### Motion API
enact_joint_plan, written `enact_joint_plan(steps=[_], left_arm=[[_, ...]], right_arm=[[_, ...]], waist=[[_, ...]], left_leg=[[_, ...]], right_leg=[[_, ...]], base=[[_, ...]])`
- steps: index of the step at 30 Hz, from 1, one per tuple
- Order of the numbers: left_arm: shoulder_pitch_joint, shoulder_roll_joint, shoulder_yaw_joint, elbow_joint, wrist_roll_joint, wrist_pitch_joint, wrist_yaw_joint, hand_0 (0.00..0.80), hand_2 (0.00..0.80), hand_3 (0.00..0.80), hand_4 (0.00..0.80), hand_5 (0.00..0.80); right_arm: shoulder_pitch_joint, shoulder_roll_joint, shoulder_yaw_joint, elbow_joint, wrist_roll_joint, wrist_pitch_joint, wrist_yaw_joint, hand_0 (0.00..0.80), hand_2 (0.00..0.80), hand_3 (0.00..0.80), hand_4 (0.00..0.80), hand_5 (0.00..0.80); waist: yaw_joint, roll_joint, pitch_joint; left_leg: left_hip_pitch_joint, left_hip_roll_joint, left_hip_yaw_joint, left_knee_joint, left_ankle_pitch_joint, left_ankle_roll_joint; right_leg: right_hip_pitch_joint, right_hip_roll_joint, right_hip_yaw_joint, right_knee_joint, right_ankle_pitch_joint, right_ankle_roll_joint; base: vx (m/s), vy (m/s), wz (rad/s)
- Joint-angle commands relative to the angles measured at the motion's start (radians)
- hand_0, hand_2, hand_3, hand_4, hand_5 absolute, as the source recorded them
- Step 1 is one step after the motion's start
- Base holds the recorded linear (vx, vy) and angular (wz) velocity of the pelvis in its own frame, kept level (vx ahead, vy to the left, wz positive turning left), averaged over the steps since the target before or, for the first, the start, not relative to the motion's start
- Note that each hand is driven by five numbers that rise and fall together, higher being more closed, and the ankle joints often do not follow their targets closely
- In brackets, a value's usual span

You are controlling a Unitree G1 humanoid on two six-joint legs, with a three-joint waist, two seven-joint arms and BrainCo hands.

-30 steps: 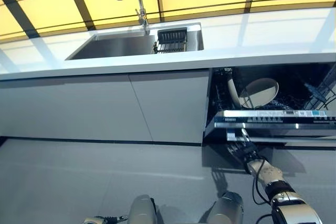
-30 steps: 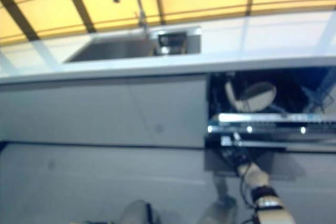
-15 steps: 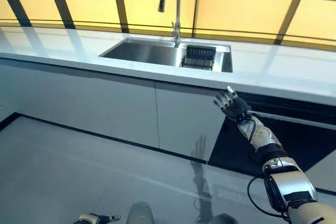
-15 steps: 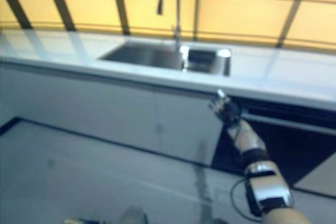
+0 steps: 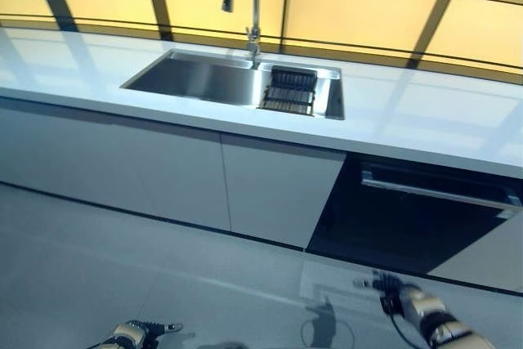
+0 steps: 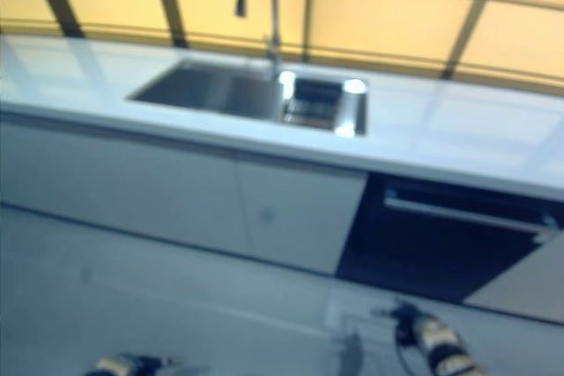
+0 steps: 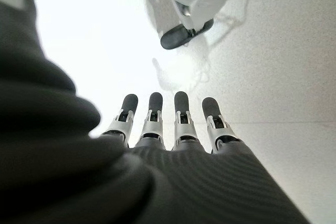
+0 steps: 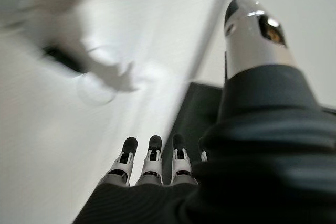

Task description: Take plates into dishwasher

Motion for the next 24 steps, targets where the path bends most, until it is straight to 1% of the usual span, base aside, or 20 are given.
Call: enact_joint_plan(steps=[1,2,3,4,5,6,7,9,10,12,13,17,24], left_arm=[[-0.05,-0.024,-0.052,0.022,0.114,-0.045,-0.068,0.0,0.0,0.0,0.0,0.0],[-0.039,-0.045,-0.073,0.021,0.129,-0.067,-0.068,0.0,0.0,0.0,0.0,0.0],[-0.036,-0.052,-0.075,0.019,0.125,-0.068,-0.062,0.0,0.0,0.0,0.0,0.0],[-0.027,-0.073,-0.077,0.016,0.107,-0.088,-0.047,0.0,0.0,0.0,0.0,0.0],[-0.025,-0.082,-0.075,0.016,0.114,-0.101,-0.056,0.0,0.0,0.0,0.0,0.0],[-0.019,-0.102,-0.073,0.021,0.131,-0.121,-0.063,0.0,0.0,0.0,0.0,0.0],[-0.011,-0.116,-0.076,0.029,0.113,-0.129,-0.04,0.0,0.0,0.0,0.0,0.0],[0.0,-0.122,-0.057,0.026,0.103,-0.137,-0.023,0.0,0.0,0.0,0.0,0.0],[0.003,-0.119,-0.05,0.023,0.103,-0.139,-0.03,0.0,0.0,0.0,0.0,0.0],[0.007,-0.117,-0.052,0.023,0.095,-0.142,-0.03,0.0,0.0,0.0,0.0,0.0],[0.011,-0.119,-0.046,0.027,0.093,-0.144,-0.034,0.0,0.0,0.0,0.0,0.0],[0.027,-0.126,-0.05,0.022,0.069,-0.164,-0.031,0.0,0.0,0.0,0.0,0.0],[0.038,-0.146,-0.045,0.018,0.031,-0.16,0.011,0.0,0.0,0.0,0.0,0.0]], right_arm=[[-0.053,0.039,0.031,0.023,-0.06,-0.065,-0.033,0.0,0.0,0.0,0.0,0.0],[-0.021,0.076,0.035,0.04,-0.059,-0.054,-0.047,0.0,0.0,0.0,0.0,0.0],[-0.01,0.086,0.034,0.046,-0.055,-0.052,-0.05,0.0,0.0,0.0,0.0,0.0],[0.017,0.115,0.021,0.067,0.001,-0.012,-0.048,0.0,0.0,0.0,0.0,0.0],[0.027,0.127,0.007,0.078,0.028,0.008,-0.054,0.0,0.0,0.0,0.0,0.0],[0.042,0.147,-0.021,0.096,0.041,0.039,-0.06,0.0,0.0,0.0,0.0,0.0],[0.052,0.16,-0.034,0.113,0.017,0.059,-0.075,0.0,0.0,0.0,0.0,0.0],[0.067,0.177,-0.027,0.136,-0.072,0.062,-0.076,0.0,0.0,0.0,0.0,0.0],[0.072,0.18,-0.014,0.14,-0.087,0.064,-0.063,0.0,0.0,0.0,0.0,0.0],[0.073,0.186,-0.006,0.141,-0.078,0.064,-0.07,0.0,0.0,0.0,0.0,0.0],[0.069,0.189,-0.001,0.132,-0.087,0.06,-0.1,0.0,0.0,0.0,0.0,0.0],[0.066,0.181,0.001,0.117,-0.072,0.069,-0.15,0.0,0.0,0.0,0.0,0.0],[0.074,0.187,-0.006,0.131,-0.1,0.059,-0.157,0.0,0.0,0.0,0.0,0.0]], waist=[[0.003,0.028,0.03],[-0.006,0.027,0.028],[-0.009,0.027,0.027],[-0.017,0.029,0.024],[-0.019,0.03,0.022],[-0.023,0.03,0.019],[-0.028,0.033,0.017],[-0.033,0.033,0.015],[-0.033,0.033,0.015],[-0.032,0.034,0.015],[-0.032,0.035,0.014],[-0.035,0.035,0.014],[-0.033,0.028,0.016]], left_leg=[[-0.008,-0.032,-0.019,-0.074,0.051,0.051],[-0.008,-0.034,-0.016,-0.073,0.045,0.055],[-0.007,-0.034,-0.014,-0.074,0.044,0.056],[-0.001,-0.035,-0.006,-0.08,0.04,0.058],[0.002,-0.037,-0.006,-0.08,0.037,0.059],[0.008,-0.04,-0.005,-0.081,0.031,0.062],[0.013,-0.043,-0.003,-0.081,0.027,0.064],[0.023,-0.043,0.004,-0.086,0.022,0.064],[0.029,-0.043,0.006,-0.087,0.019,0.065],[0.032,-0.046,0.003,-0.087,0.016,0.065],[0.037,-0.05,0.001,-0.086,0.01,0.069],[0.045,-0.054,0.003,-0.092,0.005,0.073],[0.058,-0.054,0.001,-0.097,-0.001,0.076]], right_leg=[[0.075,-0.001,-0.046,-0.002,-0.042,0.025],[0.072,-0.001,-0.043,0.0,-0.047,0.023],[0.073,-0.001,-0.042,0.001,-0.048,0.022],[0.077,0.0,-0.043,-0.004,-0.051,0.019],[0.08,0.0,-0.042,-0.007,-0.051,0.019],[0.084,0.0,-0.038,-0.012,-0.051,0.019],[0.087,0.0,-0.033,-0.015,-0.052,0.02],[0.094,0.0,-0.027,-0.026,-0.05,0.022],[0.097,0.0,-0.028,-0.028,-0.052,0.02],[0.099,0.0,-0.027,-0.026,-0.053,0.019],[0.1,-0.001,-0.024,-0.023,-0.056,0.021],[0.1,-0.001,-0.015,-0.03,-0.052,0.024],[0.107,0.001,-0.015,-0.03,-0.054,0.027]], base=[[-0.058,0.023,-0.02],[-0.037,0.025,0.02],[-0.027,0.036,0.0],[0.0,0.0,0.0],[0.0,0.0,0.0],[0.0,0.0,0.0],[0.0,0.0,0.0],[0.0,0.0,0.0],[0.008,0.009,-0.03],[0.0,0.0,0.0],[0.0,0.0,0.0],[-0.005,0.005,-0.03],[0.0,0.0,0.0]])
